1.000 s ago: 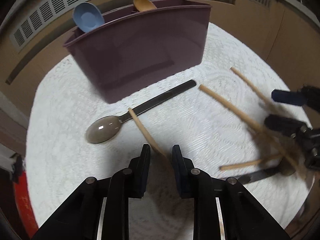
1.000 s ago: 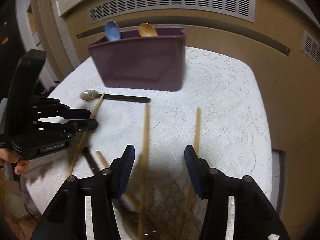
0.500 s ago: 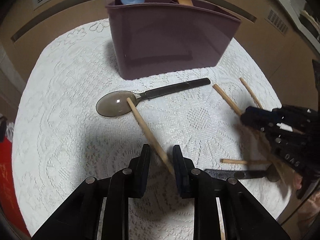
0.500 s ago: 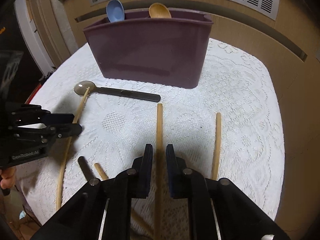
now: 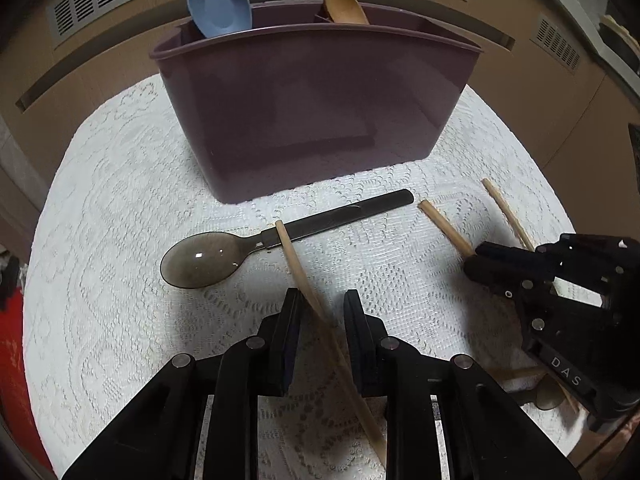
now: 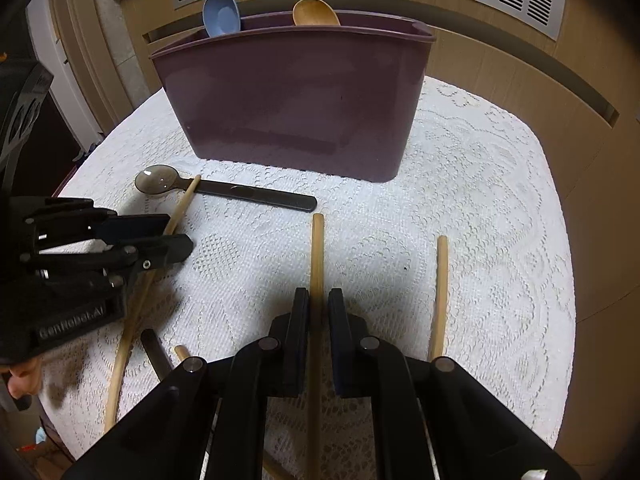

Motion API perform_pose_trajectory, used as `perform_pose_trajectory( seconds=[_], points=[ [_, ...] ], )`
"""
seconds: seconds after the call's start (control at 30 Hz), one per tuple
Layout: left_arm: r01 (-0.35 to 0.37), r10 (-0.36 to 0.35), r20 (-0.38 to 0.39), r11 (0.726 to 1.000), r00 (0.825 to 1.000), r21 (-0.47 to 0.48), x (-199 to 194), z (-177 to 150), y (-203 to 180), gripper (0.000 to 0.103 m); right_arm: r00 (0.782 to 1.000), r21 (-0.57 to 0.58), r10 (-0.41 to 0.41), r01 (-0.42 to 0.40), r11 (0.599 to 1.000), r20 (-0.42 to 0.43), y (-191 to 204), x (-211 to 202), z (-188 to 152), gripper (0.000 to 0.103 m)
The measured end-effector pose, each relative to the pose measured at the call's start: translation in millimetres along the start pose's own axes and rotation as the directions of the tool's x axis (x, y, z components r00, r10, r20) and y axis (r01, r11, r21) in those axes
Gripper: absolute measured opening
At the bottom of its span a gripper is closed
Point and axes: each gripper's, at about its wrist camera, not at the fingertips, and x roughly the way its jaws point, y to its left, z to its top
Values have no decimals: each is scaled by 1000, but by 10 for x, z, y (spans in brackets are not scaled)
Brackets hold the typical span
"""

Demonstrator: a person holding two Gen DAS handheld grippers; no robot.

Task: Organize utensils
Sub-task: 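Grasp another wooden chopstick with the left tool while the right tool holds its chopstick, then lift both held chopsticks upright over the purple caddy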

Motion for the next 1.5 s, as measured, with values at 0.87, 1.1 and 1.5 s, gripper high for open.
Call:
perform_pose_trajectory(
  seconds=[0.87,1.1,1.5],
  points=[
    [51,-45,73,996,996,-75,-86,-132,41,9,998,51,45,-48,998,46,-89,-160,-43,6],
    [37,-24,222,998,975,-52,-458,-266,43,8,991,57,74,-80,995,107,-99,-514,-99,7],
    [107,-93,423,994,901,-10,-1386,-299,-16,7,966,55,57,-73,996,252,-5,-1243,-160,6]
  ],
)
